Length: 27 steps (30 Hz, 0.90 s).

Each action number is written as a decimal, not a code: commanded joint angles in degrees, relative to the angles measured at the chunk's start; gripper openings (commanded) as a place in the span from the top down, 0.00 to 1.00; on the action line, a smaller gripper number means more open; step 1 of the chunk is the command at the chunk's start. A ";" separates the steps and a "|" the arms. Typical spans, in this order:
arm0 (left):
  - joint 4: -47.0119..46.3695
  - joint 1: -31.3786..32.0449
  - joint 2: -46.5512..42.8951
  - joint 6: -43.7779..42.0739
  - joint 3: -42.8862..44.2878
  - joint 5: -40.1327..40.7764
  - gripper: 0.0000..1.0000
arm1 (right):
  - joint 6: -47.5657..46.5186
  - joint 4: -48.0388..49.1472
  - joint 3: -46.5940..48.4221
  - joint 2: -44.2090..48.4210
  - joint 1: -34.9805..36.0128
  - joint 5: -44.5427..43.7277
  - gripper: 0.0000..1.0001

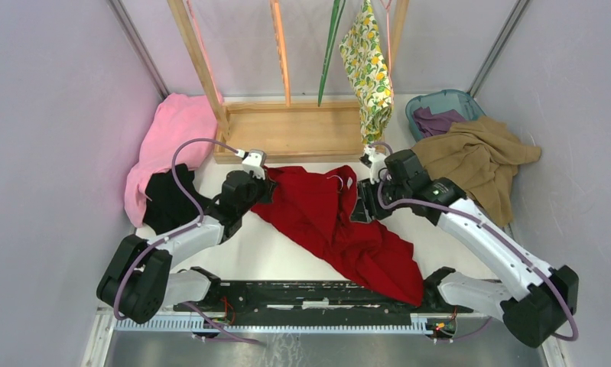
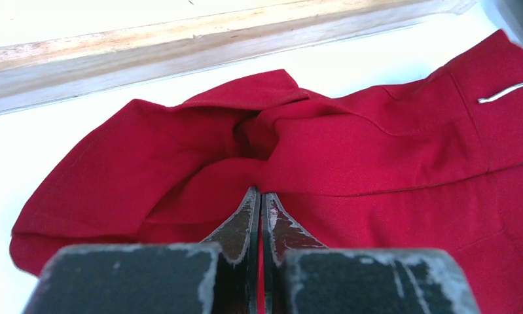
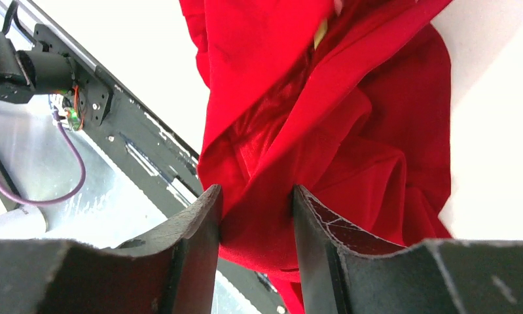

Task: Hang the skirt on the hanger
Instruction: Hang the skirt on the hanger.

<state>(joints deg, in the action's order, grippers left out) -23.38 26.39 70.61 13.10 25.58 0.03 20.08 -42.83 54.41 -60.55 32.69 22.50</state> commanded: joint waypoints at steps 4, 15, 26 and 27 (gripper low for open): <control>-4.40 -0.32 -1.65 0.59 -0.01 2.09 0.97 | -2.39 14.17 1.22 -2.58 0.72 -1.29 0.52; -3.99 -0.33 -1.17 0.64 0.34 3.20 0.97 | -1.53 21.27 -0.95 -13.68 0.72 1.35 0.53; -3.21 -0.29 0.44 0.35 1.89 2.90 0.97 | -2.19 28.79 -8.48 -19.42 0.67 -3.19 0.52; -3.25 -0.29 0.58 0.34 2.02 2.86 0.97 | -2.26 29.26 -8.60 -19.99 0.73 -3.45 0.52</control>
<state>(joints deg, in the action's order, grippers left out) -23.92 26.37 70.89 13.10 25.43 1.50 18.70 -19.25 46.83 -79.22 33.04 21.26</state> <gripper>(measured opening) 0.043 0.474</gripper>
